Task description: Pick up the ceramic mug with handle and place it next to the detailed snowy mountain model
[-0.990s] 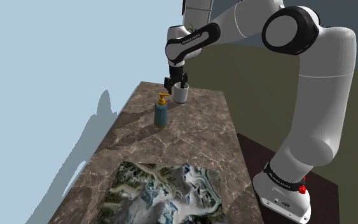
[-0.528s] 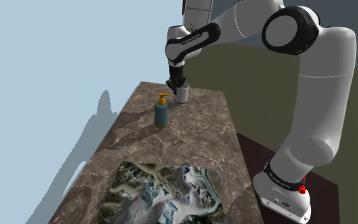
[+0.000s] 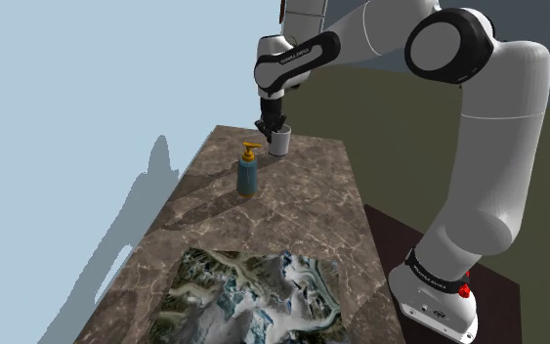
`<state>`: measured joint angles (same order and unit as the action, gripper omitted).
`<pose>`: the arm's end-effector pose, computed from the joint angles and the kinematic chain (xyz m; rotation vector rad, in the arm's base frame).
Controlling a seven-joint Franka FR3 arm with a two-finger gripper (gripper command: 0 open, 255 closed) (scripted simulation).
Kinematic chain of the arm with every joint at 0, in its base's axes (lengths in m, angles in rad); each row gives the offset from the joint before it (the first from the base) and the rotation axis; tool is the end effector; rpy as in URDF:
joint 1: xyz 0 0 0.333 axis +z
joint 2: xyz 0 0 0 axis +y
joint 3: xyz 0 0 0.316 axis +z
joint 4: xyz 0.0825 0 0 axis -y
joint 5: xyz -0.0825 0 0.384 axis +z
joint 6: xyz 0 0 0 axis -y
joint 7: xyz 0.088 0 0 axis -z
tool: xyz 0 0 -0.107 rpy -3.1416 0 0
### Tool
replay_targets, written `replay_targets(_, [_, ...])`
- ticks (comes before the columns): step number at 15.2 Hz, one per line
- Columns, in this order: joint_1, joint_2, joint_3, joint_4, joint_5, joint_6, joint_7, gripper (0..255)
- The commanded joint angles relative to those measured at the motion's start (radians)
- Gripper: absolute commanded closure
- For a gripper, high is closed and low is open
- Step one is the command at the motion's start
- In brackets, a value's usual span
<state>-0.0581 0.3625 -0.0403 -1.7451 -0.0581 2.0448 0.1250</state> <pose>0.6393 -0.0642 0.3617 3.0598 -0.2963 -0.0950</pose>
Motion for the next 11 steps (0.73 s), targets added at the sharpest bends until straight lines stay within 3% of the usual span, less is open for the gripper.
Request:
replay_targets(1, [0.000,-0.009,0.000,0.013,0.000,-0.022,-0.001,255])
replay_targets(11, [0.001,-0.050,0.000,0.091,0.001,-0.140,-0.007,255])
